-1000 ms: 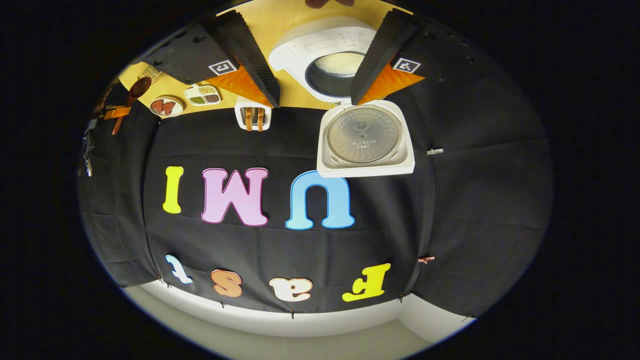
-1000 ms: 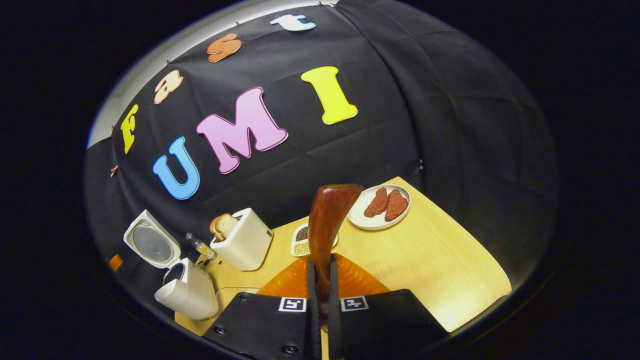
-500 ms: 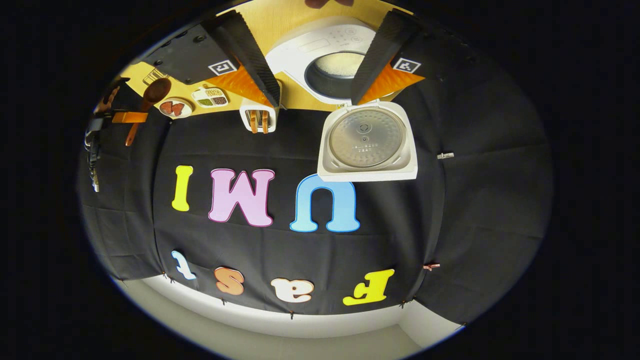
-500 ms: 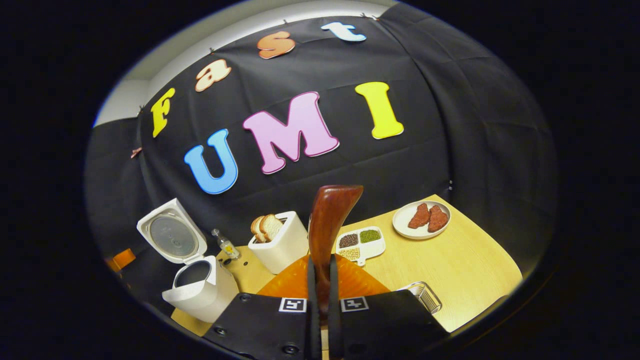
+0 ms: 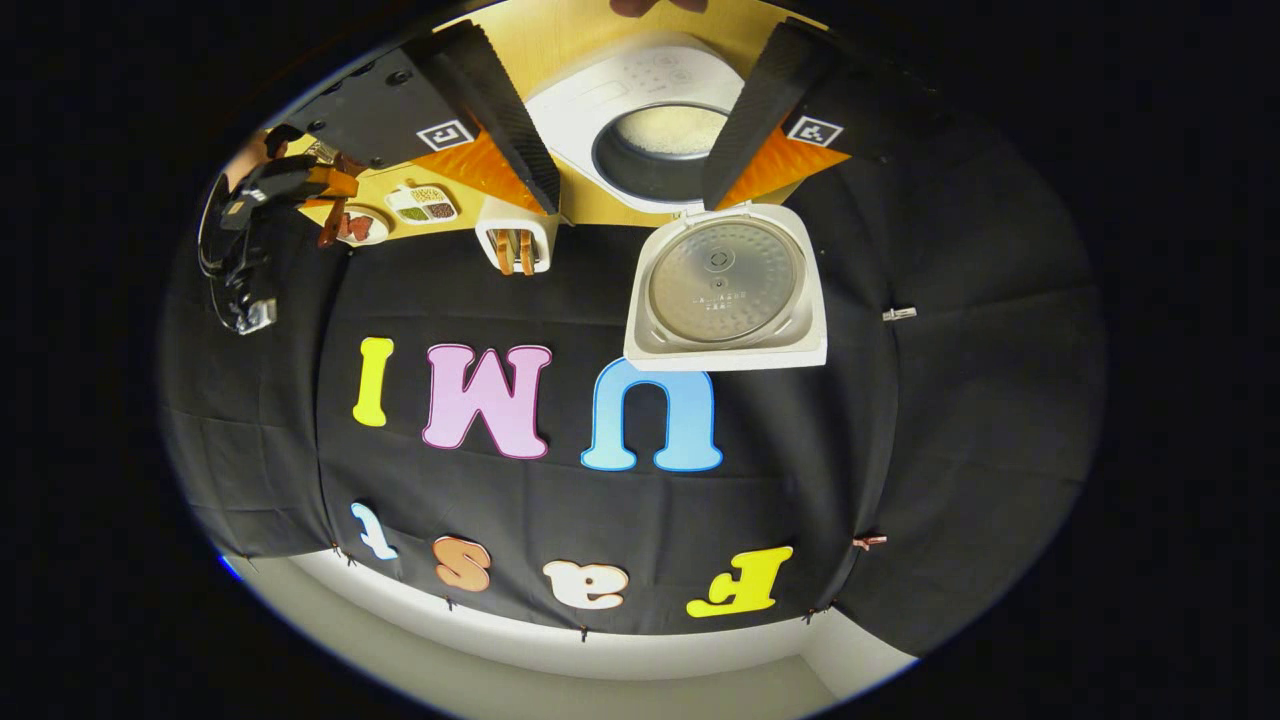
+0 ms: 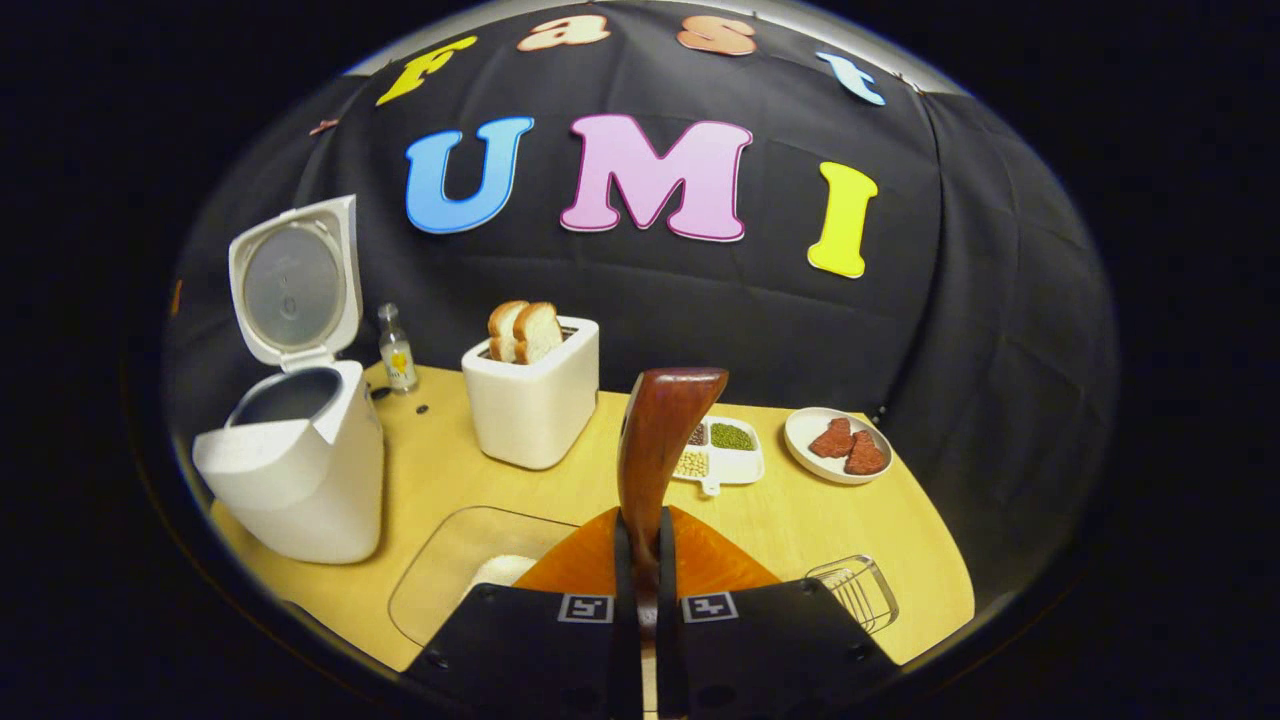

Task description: Close the left gripper, press the button to open the rice cooker; take a wooden spoon from the chopstick holder with the right hand, scoop a spoonful of rice and pour it into the rice cooker, then put the wooden spoon back into the chopstick holder.

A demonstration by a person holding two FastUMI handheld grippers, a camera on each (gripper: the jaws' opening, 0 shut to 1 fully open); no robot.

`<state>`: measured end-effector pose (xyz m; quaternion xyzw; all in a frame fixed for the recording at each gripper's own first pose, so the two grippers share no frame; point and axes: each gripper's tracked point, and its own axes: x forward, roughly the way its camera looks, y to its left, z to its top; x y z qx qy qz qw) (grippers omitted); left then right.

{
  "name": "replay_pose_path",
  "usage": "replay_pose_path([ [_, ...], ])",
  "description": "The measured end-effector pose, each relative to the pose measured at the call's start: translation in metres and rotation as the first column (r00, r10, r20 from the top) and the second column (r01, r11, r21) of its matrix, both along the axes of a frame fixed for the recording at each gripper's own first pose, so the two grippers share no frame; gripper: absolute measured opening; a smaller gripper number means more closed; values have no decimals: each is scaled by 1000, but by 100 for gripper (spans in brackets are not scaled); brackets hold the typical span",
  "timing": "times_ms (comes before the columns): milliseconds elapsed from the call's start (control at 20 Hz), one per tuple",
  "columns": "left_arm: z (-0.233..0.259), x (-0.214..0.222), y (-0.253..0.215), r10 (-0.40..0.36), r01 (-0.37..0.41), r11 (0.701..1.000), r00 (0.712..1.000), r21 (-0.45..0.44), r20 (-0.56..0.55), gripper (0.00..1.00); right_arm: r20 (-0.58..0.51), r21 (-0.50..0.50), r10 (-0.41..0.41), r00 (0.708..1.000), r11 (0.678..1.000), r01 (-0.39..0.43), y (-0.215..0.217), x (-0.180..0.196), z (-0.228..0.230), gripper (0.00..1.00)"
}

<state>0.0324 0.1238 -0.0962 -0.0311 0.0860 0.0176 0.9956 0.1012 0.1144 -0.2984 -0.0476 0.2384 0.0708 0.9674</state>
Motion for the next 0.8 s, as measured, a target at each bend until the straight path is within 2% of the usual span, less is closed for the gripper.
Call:
replay_pose_path([
  [200, -3, -1, 12, 0, 0, 1000, 1000, 1, 4, 98, -65, -70, -24, 998, 997, 19, 5, -10, -33, 10],
  [350, -5, -1, 22, 7, -7, 1000, 1000, 17, -1, 98, -74, -48, -43, 996, 998, 39, 18, -17, -37, 10],
  [550, -5, -2, 26, 14, -14, 1000, 1000, 16, 3, 98, -149, 85, -60, 987, 994, 73, 48, -23, -45, 10],
  [650, -8, -5, 28, 18, -18, 1000, 1000, 11, 1, 98, -201, 194, -68, 977, 975, 108, 61, -26, -49, 10],
  [750, -10, -9, 32, 29, -29, 1000, 1000, 1, -3, 98, -265, 342, -83, 961, 923, 174, 67, -24, -53, 13],
  [800, -11, -11, 32, 32, -32, 999, 999, -4, -3, 98, -296, 413, -92, 951, 885, 215, 64, -23, -53, 10],
])
